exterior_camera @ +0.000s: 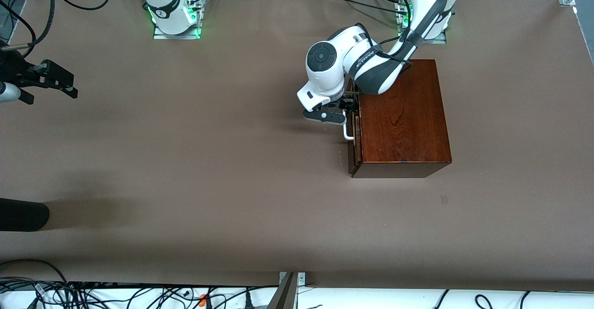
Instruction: Open drawer, take yellow block, close drawer
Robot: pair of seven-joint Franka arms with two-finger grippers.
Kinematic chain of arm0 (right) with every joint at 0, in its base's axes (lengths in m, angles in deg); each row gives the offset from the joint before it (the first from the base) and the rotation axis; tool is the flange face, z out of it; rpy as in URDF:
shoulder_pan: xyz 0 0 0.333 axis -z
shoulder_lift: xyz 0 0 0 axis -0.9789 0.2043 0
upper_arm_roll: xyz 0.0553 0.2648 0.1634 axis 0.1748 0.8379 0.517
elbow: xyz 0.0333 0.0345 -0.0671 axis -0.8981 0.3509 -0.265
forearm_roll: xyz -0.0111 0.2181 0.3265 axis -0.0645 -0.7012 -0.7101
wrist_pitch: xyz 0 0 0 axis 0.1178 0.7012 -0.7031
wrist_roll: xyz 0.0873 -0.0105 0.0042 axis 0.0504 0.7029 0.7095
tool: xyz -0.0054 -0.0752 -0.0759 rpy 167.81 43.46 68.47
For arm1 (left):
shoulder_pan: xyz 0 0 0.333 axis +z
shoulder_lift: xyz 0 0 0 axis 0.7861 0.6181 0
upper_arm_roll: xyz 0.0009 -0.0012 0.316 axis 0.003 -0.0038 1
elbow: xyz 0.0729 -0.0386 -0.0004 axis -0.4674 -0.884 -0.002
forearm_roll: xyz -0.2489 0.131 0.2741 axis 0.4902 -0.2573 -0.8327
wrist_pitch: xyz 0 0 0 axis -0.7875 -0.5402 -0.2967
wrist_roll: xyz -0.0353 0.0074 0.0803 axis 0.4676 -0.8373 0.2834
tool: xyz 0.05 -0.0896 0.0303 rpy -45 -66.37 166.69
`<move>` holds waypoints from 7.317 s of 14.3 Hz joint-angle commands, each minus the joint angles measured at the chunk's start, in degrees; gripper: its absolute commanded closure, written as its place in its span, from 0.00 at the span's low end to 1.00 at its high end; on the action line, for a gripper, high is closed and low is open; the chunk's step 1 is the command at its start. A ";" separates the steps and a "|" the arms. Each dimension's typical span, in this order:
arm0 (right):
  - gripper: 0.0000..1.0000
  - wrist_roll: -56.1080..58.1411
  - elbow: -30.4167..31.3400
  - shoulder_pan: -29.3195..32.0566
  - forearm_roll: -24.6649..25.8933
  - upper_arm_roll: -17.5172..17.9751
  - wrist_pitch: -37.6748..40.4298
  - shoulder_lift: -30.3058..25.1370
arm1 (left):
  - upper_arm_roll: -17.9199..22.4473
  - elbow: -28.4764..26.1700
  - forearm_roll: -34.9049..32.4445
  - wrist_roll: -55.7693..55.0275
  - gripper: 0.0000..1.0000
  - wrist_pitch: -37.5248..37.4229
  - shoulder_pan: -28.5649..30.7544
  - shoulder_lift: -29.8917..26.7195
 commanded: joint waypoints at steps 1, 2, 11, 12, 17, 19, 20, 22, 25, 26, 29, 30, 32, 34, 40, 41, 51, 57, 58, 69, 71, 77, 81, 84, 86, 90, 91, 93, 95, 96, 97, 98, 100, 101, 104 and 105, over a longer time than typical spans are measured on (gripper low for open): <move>0.00 0.54 -0.72 0.48 0.13 0.18 -0.15 0.41 | 0.15 -0.83 -1.58 -1.63 0.00 2.13 -1.02 0.66; 0.00 0.45 -0.72 0.39 0.13 0.18 -0.15 0.41 | 0.15 -0.74 -1.58 -3.20 0.00 2.31 -1.72 0.75; 0.00 0.54 -0.72 0.30 0.13 0.18 -0.59 0.49 | -0.02 1.36 -0.43 -4.97 0.00 9.07 -2.96 3.03; 0.00 0.54 -0.72 0.30 0.22 0.18 -0.59 0.50 | -0.03 1.54 -0.35 -5.32 0.00 9.68 -3.31 3.56; 0.00 0.54 -0.72 0.39 0.13 0.18 -0.59 0.50 | 0.06 4.96 1.76 -6.65 0.00 11.62 -4.89 5.76; 0.00 0.54 -0.72 0.39 0.13 0.18 -0.59 0.50 | -0.02 5.67 1.85 -6.65 0.00 11.62 -4.98 6.46; 0.00 0.54 -0.72 0.39 0.13 0.18 -0.59 0.58 | -0.03 6.02 2.03 -6.65 0.00 11.71 -4.98 6.55; 0.00 0.54 -0.72 0.48 0.13 0.18 -0.59 0.58 | -0.02 6.29 2.11 -6.65 0.00 11.97 -4.98 6.99; 0.00 0.54 -0.80 0.57 0.13 0.10 -0.59 0.58 | -0.03 6.29 2.55 -6.65 0.00 15.05 -4.98 7.43; 0.00 0.54 -0.72 0.57 0.13 0.18 -0.59 0.58 | 0.06 6.29 2.55 -6.56 0.00 15.31 -4.98 7.52; 0.00 0.54 -0.80 0.57 0.13 0.18 -0.59 0.58 | -0.02 6.38 2.55 -6.56 0.00 16.11 -5.07 7.87; 0.00 0.54 -0.80 0.57 0.13 0.10 -0.59 0.58 | -0.03 6.38 2.55 -6.56 0.00 16.11 -5.07 7.87; 0.00 0.54 -0.80 0.57 0.13 0.10 -0.59 0.58 | -0.03 6.81 2.73 -6.65 0.00 16.11 -4.98 7.87; 0.00 0.54 -0.80 0.57 0.13 0.10 -0.59 0.58 | 0.06 8.30 3.78 -6.56 0.00 16.11 -5.68 7.96; 0.00 0.54 -0.89 0.57 0.13 0.10 -0.59 0.85 | 0.06 9.19 4.49 -5.85 0.00 15.32 -5.33 7.44; 0.00 0.54 -0.89 0.57 0.13 0.10 -0.67 0.85 | 0.06 9.19 4.58 -5.86 0.00 14.88 -4.98 6.73; 0.00 0.54 -0.89 0.66 -0.04 0.10 -0.59 0.93 | -0.03 25.87 4.58 -5.50 0.00 -21.39 -3.14 -2.23; 0.00 0.71 -0.80 -4.08 -0.22 0.89 0.46 4.35 | -0.11 26.85 4.66 9.31 0.00 -28.18 10.29 -8.47; 0.00 0.80 -0.54 -5.74 -0.65 0.89 1.25 5.23 | -0.11 26.77 5.10 13.26 0.00 -28.89 13.01 -9.26; 0.00 12.14 -1.24 -32.81 -4.00 2.64 -12.61 11.82 | 21.90 18.70 16.52 39.23 0.00 -29.26 17.02 -20.15; 0.00 12.32 -1.33 -37.47 -3.65 2.64 -16.91 14.02 | 24.67 13.00 16.97 38.54 0.00 -24.10 16.20 -24.45; 0.00 15.91 -4.30 -46.36 3.29 2.73 -28.62 21.92 | 24.85 -1.54 15.83 39.65 0.00 -14.55 17.52 -33.44; 0.00 19.17 -18.44 -49.35 5.06 2.64 -27.39 33.08 | 24.94 2.42 15.91 42.04 0.00 -18.79 17.43 -31.68; 0.00 19.44 -22.86 -50.40 5.14 2.56 -27.65 37.66 | 24.85 2.60 15.83 42.13 0.00 -18.79 17.43 -31.77; 0.00 20.40 -22.86 -50.50 5.75 2.56 -28.01 39.16 | 24.85 2.86 15.83 42.13 0.00 -18.87 17.34 -31.77; 0.00 20.84 -22.86 -51.38 6.81 2.64 -28.09 41.27 | 25.02 2.95 15.91 42.31 0.00 -19.31 17.43 -31.68; 0.00 20.76 -22.86 -51.55 6.81 2.73 -28.18 41.62 | 24.94 2.95 15.91 42.31 0.00 -19.31 17.43 -31.68; 0.00 20.67 -22.86 -51.82 6.64 2.73 -28.18 42.33 | 25.02 2.95 15.83 42.31 0.00 -19.31 17.43 -31.68; 0.00 20.32 -22.86 -51.99 6.55 3.60 -28.10 43.21 | 25.02 2.95 15.83 42.31 0.00 -19.31 17.43 -31.68; 0.00 20.14 -22.86 -51.99 6.46 3.61 -28.10 43.56 | 25.02 2.95 15.83 42.31 0.00 -19.31 17.43 -31.68; 0.00 20.05 -22.86 -52.34 6.37 3.61 -27.92 43.65 | 25.02 2.95 15.91 42.31 0.00 -19.40 17.43 -31.68; 0.00 20.05 -22.86 -52.60 6.37 3.61 -27.83 43.65 | 25.02 2.95 15.83 42.31 0.00 -19.40 17.43 -31.68; 0.00 19.96 -22.78 -52.61 6.37 3.61 -27.74 43.74 | 25.02 2.95 15.83 42.31 0.00 -19.84 17.43 -31.68; 0.00 20.05 -22.86 -52.61 6.37 3.61 -27.92 44.09 | 25.02 2.95 15.83 42.31 0.00 -20.01 17.43 -31.68; 0.00 19.79 -22.86 -52.69 6.46 3.61 -28.80 45.23 | 25.02 2.95 15.83 42.31 0.00 -20.10 17.43 -31.68; 0.00 19.79 -22.86 -53.04 6.55 3.61 -28.80 45.23 | 24.94 2.95 15.83 42.31 0.00 -20.19 17.43 -31.68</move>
